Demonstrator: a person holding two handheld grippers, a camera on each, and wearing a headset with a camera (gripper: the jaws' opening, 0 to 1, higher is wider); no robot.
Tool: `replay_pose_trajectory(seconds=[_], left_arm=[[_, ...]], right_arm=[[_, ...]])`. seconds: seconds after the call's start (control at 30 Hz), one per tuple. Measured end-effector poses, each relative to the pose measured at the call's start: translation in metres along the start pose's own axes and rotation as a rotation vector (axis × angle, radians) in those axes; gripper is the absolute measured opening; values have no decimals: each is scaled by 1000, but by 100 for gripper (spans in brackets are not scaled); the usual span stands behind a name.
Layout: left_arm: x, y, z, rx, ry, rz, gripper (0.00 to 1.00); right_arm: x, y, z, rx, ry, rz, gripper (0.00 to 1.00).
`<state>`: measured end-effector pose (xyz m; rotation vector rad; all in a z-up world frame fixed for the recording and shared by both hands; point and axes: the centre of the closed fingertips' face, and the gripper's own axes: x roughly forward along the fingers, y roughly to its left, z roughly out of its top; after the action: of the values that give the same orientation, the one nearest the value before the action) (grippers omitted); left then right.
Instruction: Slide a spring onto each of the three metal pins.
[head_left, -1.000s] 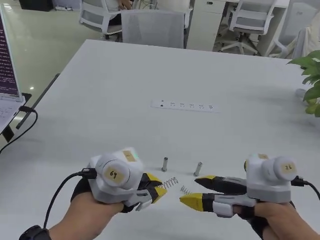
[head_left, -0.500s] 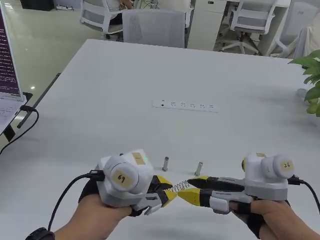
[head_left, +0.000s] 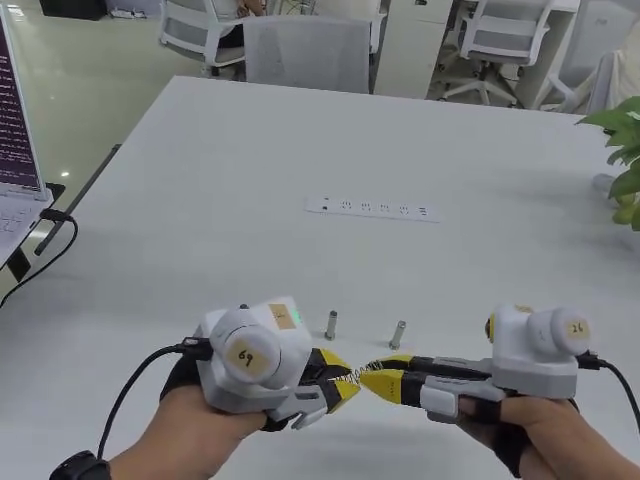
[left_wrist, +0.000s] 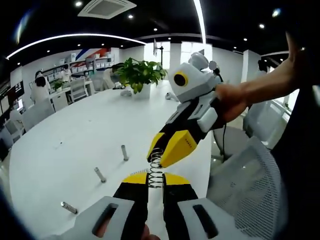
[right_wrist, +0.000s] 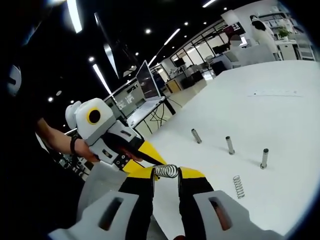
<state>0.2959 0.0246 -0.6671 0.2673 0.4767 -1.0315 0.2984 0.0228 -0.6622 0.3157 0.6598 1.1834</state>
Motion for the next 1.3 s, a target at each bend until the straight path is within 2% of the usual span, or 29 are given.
replay_pose_trajectory(seconds=[0.57, 1.0, 1.3], left_arm=[[0, -2, 3, 44, 2, -9, 2], [0, -2, 2, 76, 0, -1, 2], [2, 1, 3, 73, -11, 12, 3]], right_arm=[[-4, 3, 5, 36, -21, 19, 11], [-1, 8, 10, 59, -11, 32, 8], [0, 9, 13, 28, 1, 14, 8]])
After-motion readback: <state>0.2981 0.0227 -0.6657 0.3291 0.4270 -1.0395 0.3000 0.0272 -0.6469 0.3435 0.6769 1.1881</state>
